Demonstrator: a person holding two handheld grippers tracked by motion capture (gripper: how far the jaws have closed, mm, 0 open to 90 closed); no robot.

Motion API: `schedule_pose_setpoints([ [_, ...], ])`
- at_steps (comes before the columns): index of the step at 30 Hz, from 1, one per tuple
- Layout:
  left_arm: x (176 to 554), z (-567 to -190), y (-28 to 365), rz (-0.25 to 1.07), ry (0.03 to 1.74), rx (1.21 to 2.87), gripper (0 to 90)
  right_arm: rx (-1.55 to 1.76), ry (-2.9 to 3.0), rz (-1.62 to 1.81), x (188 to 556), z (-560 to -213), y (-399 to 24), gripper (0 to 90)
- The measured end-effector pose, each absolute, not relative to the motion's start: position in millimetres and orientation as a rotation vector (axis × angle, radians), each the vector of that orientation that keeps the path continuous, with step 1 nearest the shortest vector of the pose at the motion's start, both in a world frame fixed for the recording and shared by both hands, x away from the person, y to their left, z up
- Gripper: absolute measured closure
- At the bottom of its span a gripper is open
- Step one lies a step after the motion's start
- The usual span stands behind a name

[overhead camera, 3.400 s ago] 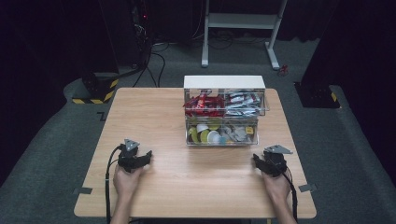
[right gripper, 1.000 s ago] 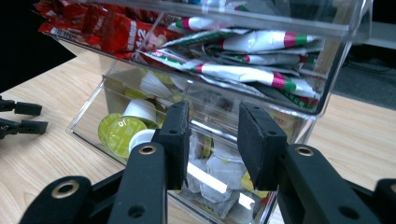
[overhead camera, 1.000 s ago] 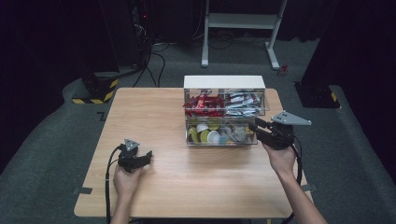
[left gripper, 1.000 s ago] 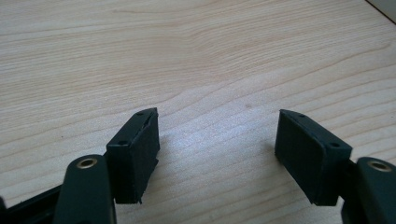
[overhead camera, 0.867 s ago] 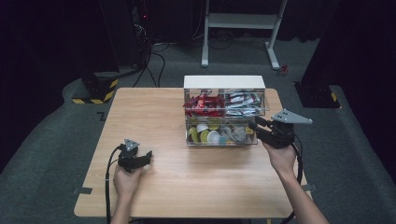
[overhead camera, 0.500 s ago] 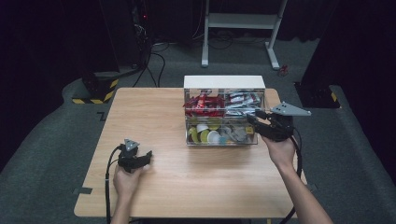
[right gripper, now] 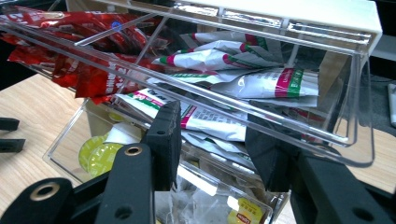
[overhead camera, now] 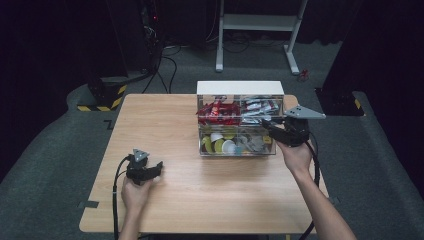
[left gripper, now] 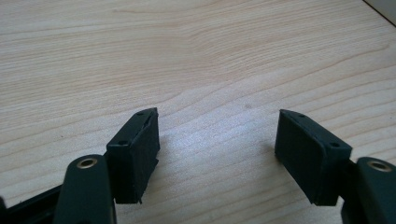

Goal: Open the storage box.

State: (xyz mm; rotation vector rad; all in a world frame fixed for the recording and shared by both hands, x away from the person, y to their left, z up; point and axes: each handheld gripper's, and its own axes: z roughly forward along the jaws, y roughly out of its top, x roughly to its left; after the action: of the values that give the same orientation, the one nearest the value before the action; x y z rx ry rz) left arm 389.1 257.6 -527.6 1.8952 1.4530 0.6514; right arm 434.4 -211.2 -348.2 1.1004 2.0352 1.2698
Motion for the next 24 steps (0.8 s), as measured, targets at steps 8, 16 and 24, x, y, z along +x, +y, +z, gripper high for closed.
schedule_pose_setpoints([
  [8,389.2,-527.7,257.4,0.657,1.452,1.895,31.1,1.126,2.008,1.277,439.1,-344.7,-215.3,56.3],
  [16,389.1,-527.7,257.2,0.658,1.453,1.897,31.1,1.127,1.985,1.291,442.5,-335.9,-218.1,56.3],
  [24,389.0,-527.7,257.0,0.66,1.454,1.898,31.1,1.132,1.958,1.303,447.8,-329.3,-218.1,55.6],
])
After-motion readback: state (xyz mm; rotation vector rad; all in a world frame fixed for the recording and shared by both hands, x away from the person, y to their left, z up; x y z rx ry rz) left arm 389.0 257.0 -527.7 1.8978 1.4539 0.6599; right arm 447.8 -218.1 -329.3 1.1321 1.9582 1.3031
